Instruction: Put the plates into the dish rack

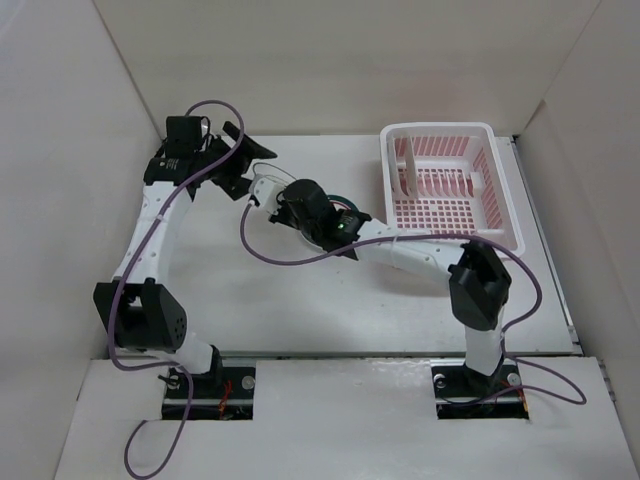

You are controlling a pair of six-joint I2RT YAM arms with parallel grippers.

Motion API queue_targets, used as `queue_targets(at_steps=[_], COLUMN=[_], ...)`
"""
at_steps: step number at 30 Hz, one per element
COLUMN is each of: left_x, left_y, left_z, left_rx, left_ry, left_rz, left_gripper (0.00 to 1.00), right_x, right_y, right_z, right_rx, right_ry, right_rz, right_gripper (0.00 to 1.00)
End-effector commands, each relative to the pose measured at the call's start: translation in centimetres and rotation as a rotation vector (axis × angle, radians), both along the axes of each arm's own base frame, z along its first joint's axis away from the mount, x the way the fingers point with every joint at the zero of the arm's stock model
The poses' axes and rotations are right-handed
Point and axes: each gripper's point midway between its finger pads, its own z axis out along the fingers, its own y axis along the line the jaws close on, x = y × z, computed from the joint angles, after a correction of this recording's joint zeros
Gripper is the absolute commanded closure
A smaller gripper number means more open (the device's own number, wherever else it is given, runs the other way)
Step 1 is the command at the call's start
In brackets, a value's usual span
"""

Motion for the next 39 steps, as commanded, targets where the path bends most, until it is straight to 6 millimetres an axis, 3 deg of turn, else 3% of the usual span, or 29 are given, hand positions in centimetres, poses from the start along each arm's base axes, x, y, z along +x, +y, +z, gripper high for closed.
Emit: queue_targets(at_steps=[1, 2, 4, 5, 8, 10, 13, 14, 15, 19, 22, 24, 25, 28, 32, 39], left_x=[1.3, 1.8, 2.8, 3.2, 4.1, 4.4, 4.5, 4.6, 4.3, 3.8, 3.7, 3.8, 3.9, 4.3, 4.7, 4.8], left_y=[-2.3, -2.2, -0.1, 1.0, 5.7, 8.2, 10.8, 10.8, 11.3, 10.8, 10.3, 10.2, 10.3, 10.0, 9.8, 9.5], left_z=[6.3, 7.8, 7.6, 8.1, 7.2, 6.1, 2.8, 1.5, -0.4, -4.5, -6.5, -6.3, -6.8, -7.1, -6.6, -6.6], left_rx=[-0.108, -0.103, -0.058, -0.038, 0.056, 0.125, 0.145, 0.149, 0.148, 0.115, 0.088, 0.090, 0.089, 0.072, 0.070, 0.109], left_ry=[-0.226, -0.263, -0.251, -0.264, -0.242, -0.219, -0.169, -0.141, -0.102, -0.022, 0.032, 0.017, 0.029, 0.027, 0.013, 0.001], left_rz=[-0.129, -0.123, -0.063, -0.033, 0.107, 0.180, 0.225, 0.219, 0.230, 0.209, 0.183, 0.171, 0.170, 0.153, 0.128, 0.114], left_gripper=[0.19, 0.16, 0.10, 0.08, 0.01, 0.00, 0.00, 0.00, 0.00, 0.00, 0.00, 0.00, 0.00, 0.00, 0.00, 0.00], right_x=[0.5, 0.7, 1.8, 2.0, 3.8, 4.4, 4.1, 4.9, 4.3, 4.3, 4.9, 5.4, 5.6, 5.9, 7.1, 8.6], right_y=[-0.9, -1.4, -3.2, -4.2, -7.8, -11.4, -15.7, -18.2, -19.9, -26.0, -30.5, -32.8, -33.1, -33.7, -33.9, -34.3], right_z=[6.3, 7.5, 8.8, 10.5, 13.1, 16.5, 19.9, 20.5, 21.9, 22.7, 21.6, 20.7, 19.0, 17.5, 12.6, 8.0], right_rx=[0.152, 0.190, 0.248, 0.312, 0.420, 0.514, 0.649, 0.671, 0.715, 0.737, 0.715, 0.714, 0.701, 0.694, 0.695, 0.671], right_ry=[-0.094, -0.100, -0.097, -0.089, -0.086, -0.105, -0.078, -0.086, -0.084, -0.072, -0.019, 0.012, 0.040, 0.066, 0.213, 0.277], right_rz=[-0.047, -0.061, -0.109, -0.129, -0.220, -0.277, -0.339, -0.392, -0.407, -0.446, -0.467, -0.473, -0.493, -0.495, -0.495, -0.534], right_gripper=[1.00, 1.00, 1.00, 1.00, 1.00, 1.00, 1.00, 1.00, 1.00, 1.00, 0.99, 0.99, 1.00, 1.00, 1.00, 1.00])
